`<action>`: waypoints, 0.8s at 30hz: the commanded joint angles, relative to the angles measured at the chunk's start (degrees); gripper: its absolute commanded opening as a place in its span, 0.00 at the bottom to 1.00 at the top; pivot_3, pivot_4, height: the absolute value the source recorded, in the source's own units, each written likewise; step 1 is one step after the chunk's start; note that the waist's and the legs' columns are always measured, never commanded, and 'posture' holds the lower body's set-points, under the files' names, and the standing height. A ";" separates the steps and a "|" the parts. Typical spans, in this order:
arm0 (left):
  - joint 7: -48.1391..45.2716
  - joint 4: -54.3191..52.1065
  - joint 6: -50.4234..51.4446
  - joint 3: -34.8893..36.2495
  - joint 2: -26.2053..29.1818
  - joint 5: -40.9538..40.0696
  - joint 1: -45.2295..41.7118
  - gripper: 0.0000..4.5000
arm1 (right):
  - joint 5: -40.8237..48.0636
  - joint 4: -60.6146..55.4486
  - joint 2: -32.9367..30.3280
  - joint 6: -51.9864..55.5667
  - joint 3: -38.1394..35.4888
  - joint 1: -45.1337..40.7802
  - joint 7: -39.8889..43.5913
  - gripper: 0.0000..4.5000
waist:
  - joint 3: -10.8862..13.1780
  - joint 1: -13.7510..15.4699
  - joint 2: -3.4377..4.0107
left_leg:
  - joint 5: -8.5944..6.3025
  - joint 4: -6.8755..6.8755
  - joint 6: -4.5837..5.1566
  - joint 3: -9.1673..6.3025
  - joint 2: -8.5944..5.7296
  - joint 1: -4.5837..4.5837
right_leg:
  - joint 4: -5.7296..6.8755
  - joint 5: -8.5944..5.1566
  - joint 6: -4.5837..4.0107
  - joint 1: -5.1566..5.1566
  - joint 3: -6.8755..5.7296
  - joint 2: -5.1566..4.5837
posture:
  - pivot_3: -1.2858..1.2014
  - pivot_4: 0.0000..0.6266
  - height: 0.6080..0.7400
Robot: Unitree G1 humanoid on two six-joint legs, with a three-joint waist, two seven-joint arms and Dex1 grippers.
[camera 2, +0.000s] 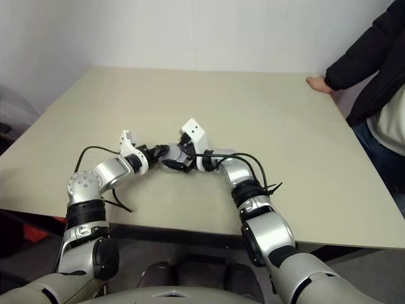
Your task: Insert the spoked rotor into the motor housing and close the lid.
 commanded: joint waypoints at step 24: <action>1.06 1.36 0.96 -0.11 -0.21 0.15 1.44 0.00 | 15.59 0.14 -11.74 55.28 -18.00 -13.26 -14.35 1.00 | 0.00 0.46 0.00 | 0.20 0.02 -0.35 0.01 -0.05 0.07 | 0.02 -0.09 0.16 0.01 -0.01 0.00 | 0.52 0.00 1.00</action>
